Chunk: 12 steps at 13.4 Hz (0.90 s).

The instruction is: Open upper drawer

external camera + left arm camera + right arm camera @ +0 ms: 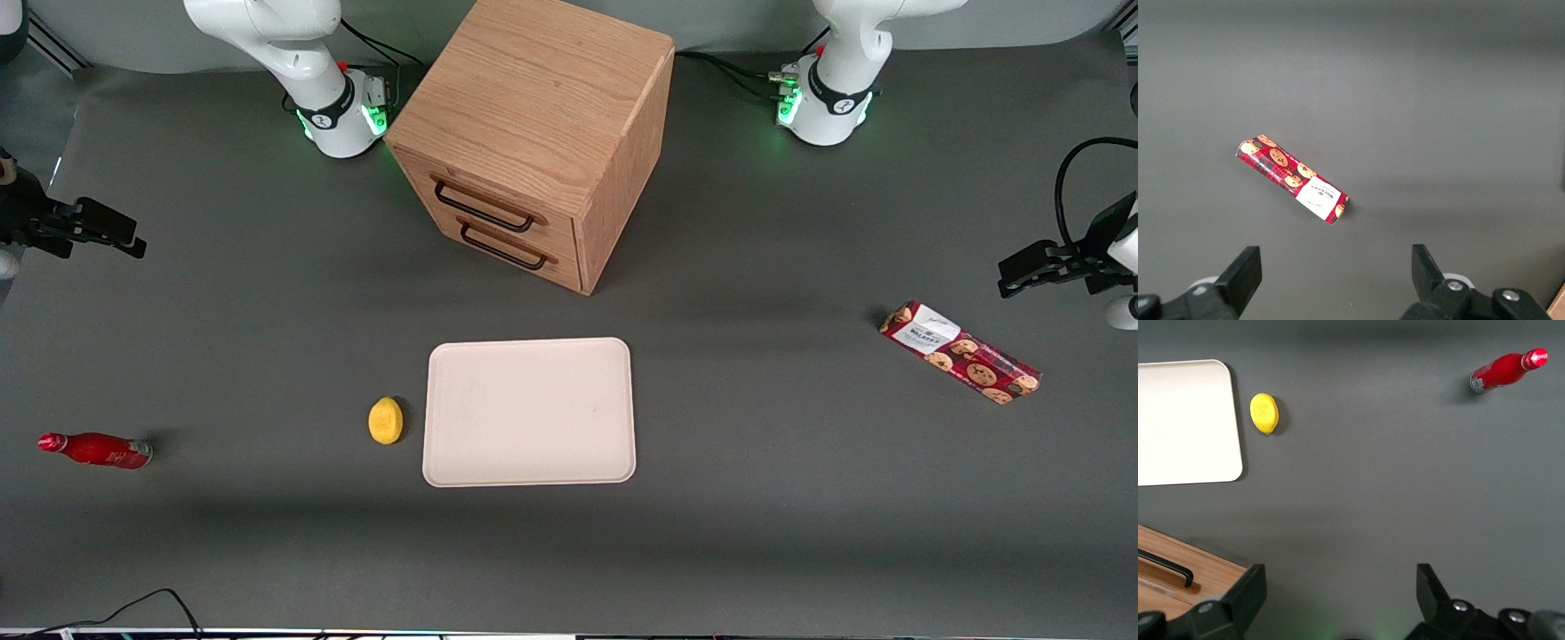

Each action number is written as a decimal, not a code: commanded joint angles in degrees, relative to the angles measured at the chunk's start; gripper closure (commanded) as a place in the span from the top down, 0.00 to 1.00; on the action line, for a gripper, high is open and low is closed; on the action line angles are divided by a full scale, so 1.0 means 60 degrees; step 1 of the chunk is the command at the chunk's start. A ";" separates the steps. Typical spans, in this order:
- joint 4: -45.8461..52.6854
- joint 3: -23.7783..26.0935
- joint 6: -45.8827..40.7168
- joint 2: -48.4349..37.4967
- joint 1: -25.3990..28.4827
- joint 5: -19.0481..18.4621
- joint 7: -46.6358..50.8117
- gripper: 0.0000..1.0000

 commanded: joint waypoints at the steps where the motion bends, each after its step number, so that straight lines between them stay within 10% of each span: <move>1: 0.0168 0.0022 -0.0009 0.0093 0.0039 -0.0182 0.0024 1.00; 12: 0.0739 0.0022 -0.0155 0.0532 -0.0034 -0.0167 0.0024 1.00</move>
